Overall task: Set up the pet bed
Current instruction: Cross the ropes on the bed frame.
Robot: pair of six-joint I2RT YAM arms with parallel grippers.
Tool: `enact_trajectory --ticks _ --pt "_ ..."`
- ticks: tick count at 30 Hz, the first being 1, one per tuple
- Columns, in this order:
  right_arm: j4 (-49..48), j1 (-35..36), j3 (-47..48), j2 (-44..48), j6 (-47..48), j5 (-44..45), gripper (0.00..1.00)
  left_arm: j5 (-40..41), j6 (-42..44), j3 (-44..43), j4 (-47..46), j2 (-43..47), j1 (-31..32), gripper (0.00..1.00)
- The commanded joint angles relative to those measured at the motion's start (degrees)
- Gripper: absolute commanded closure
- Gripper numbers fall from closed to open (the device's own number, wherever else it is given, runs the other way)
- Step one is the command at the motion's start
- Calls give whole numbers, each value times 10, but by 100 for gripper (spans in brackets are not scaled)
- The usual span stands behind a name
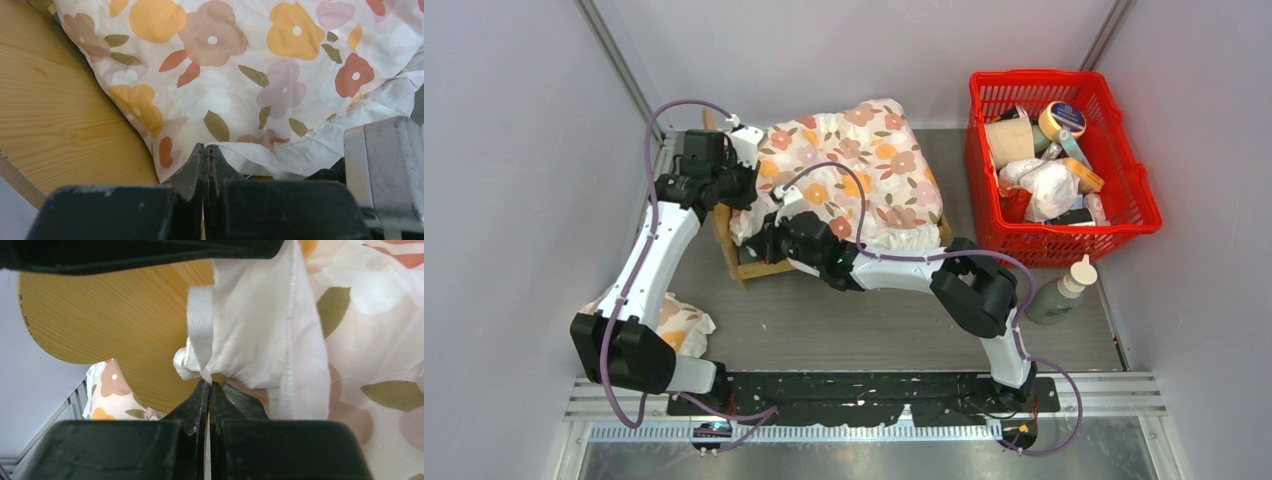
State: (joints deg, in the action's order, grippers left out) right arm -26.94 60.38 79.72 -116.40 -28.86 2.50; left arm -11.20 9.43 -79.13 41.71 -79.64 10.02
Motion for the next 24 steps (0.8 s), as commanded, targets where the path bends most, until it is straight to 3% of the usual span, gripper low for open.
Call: enact_trajectory --ticks 1,19,24 --pt "-25 -2 12 2 7 -7 95 5 2 -2 -5 13 -1 100" --pt "-26 7 -28 -15 19 9 95 -4 -8 15 1 29 0 100" --pt "39 9 -4 -19 31 11 95 -1 -7 20 8 36 0 100"
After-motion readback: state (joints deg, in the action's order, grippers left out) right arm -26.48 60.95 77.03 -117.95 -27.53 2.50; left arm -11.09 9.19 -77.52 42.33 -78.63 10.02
